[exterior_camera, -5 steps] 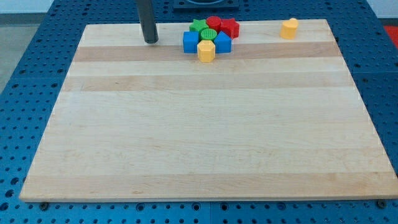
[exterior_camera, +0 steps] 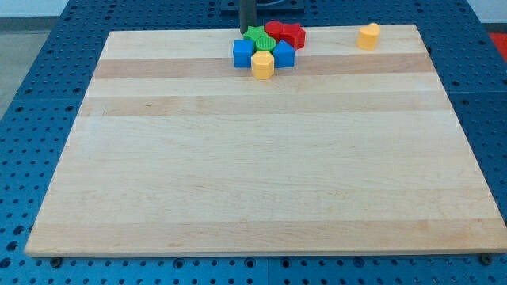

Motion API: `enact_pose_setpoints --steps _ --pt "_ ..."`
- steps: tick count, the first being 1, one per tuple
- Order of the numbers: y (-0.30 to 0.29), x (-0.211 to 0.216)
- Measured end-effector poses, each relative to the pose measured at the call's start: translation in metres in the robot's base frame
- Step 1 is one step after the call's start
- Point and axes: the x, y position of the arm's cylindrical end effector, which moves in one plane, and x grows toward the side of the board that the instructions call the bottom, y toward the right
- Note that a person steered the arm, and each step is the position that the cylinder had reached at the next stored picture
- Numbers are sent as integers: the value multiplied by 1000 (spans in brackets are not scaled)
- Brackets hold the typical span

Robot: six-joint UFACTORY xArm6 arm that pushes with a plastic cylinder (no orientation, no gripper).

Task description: Separate red circle from the green star

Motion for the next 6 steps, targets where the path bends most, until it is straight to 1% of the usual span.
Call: enact_pose_setpoints --steps 1,2,4,6 --pt "24 5" --pt "31 7" --pt "75 7" --pt "102 30"
